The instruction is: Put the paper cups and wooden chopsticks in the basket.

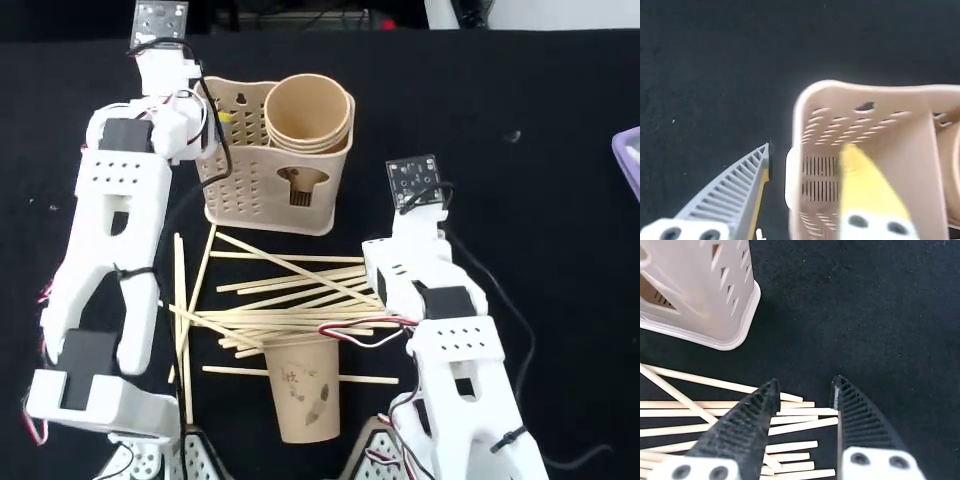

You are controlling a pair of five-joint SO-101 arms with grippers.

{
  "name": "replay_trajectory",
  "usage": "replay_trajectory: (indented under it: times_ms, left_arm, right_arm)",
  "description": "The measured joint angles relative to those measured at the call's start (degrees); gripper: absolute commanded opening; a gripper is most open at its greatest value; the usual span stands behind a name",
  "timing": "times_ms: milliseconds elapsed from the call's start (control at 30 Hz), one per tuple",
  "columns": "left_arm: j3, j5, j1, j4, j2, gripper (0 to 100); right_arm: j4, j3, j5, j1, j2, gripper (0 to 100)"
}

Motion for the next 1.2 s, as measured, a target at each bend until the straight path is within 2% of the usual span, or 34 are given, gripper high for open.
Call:
replay_trajectory:
  times_ms: [67, 133, 300, 500, 667, 900, 1067, 1200]
  left_arm:
    - [0.0, 0.0, 1.49, 0.0, 0.0, 5]
    - [0.0, -0.09, 3.08, 0.0, 0.09, 3]
    - [0.0, 3.96, 6.42, -0.09, 0.09, 3]
    - [-1.23, 7.56, 7.12, 0.0, 0.09, 3]
    - [-1.41, 7.74, 7.03, 0.0, 2.2, 3]
    - [-1.67, 4.48, 6.95, 0.35, 4.13, 25]
    - [-6.95, 4.04, 6.24, 6.68, 5.01, 24]
    - [-16.79, 4.13, 4.04, 13.1, 5.27, 24]
  right_arm:
    - [0.0, 0.0, 0.0, 0.0, 0.0, 17.4]
    - [0.0, 0.0, 0.0, 0.88, 0.0, 17.4]
    - [-0.97, 0.35, 0.0, 1.41, 0.0, 17.4]
    - [-1.49, 0.35, 0.0, 1.58, 0.0, 17.4]
    - [-1.49, 0.35, 0.0, 1.58, 0.0, 17.4]
    - [-1.67, 0.88, 0.0, 1.58, 0.0, 17.4]
    - [-1.67, 0.88, 0.0, 1.58, 0.0, 17.4]
    - [-1.67, 0.88, 0.0, 1.58, 0.0, 17.5]
